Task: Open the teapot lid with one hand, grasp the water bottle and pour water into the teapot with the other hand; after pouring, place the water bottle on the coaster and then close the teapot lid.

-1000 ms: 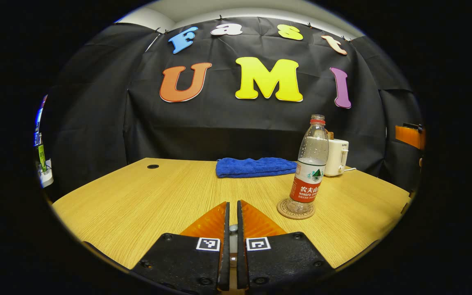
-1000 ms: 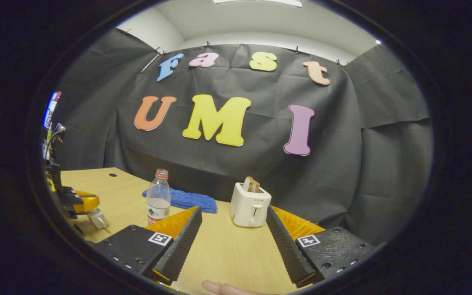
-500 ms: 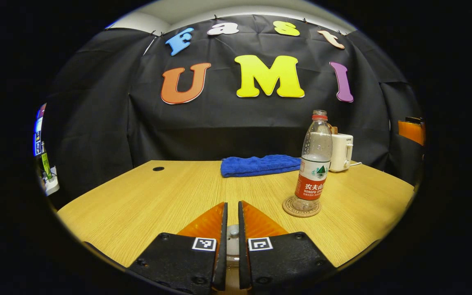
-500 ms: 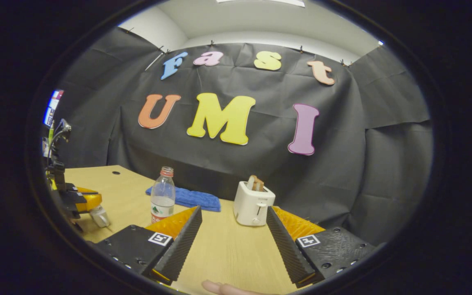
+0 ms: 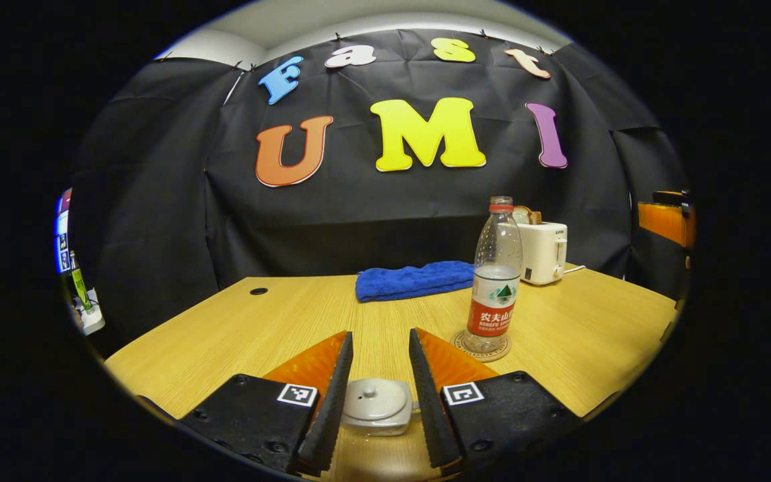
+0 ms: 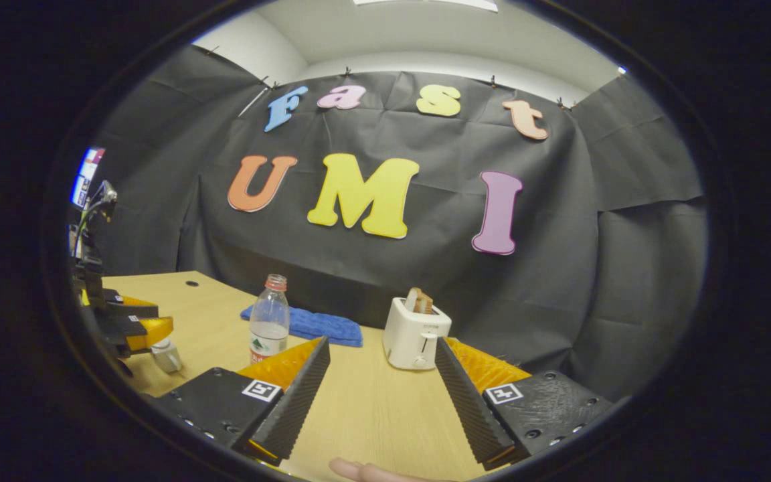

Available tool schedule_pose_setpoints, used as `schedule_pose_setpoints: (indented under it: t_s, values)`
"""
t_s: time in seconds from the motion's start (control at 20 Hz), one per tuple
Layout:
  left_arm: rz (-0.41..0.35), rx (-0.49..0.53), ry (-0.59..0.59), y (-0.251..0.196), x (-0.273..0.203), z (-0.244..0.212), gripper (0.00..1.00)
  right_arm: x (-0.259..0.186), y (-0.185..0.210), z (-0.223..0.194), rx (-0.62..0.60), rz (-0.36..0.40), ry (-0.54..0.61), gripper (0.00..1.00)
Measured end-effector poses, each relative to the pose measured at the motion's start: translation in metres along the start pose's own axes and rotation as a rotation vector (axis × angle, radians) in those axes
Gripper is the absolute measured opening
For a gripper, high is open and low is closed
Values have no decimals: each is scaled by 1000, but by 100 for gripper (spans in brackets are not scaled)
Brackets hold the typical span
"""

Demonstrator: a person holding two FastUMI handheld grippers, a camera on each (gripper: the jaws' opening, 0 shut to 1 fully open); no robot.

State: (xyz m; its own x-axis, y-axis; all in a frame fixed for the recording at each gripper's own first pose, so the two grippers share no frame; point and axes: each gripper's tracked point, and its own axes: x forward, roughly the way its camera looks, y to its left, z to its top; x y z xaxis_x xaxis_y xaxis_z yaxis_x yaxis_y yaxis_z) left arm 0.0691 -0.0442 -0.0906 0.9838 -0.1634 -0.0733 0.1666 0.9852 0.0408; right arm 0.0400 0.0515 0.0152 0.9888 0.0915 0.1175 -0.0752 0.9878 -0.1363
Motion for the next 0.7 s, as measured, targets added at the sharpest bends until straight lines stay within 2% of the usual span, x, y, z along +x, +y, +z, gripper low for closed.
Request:
schedule_pose_setpoints:
  t_s: [0.2,0.3,0.35,0.4,0.45,0.5,0.65,0.7]
  values:
    - [22,-33,-24,-3,-19,33,64,-10,-5,6,-16,2,-6,95]
    - [-8,-78,-18,-9,-29,48,65,-17,-6,12,-4,8,-8,95]
    - [-24,-105,-25,-12,-34,57,77,-21,-8,15,7,8,-4,99]
    - [-36,-122,-27,-14,-40,63,81,-26,-11,16,20,5,1,98]
    - [-44,-123,-24,-16,-43,70,82,-30,-14,18,31,3,4,95]
    - [-34,-111,-18,-13,-46,76,83,-34,-17,21,50,0,11,99]
    - [35,-97,21,2,-52,82,83,-44,-23,22,142,0,41,91]
    - [24,-98,36,-4,-54,83,83,-44,-26,19,168,-10,58,94]
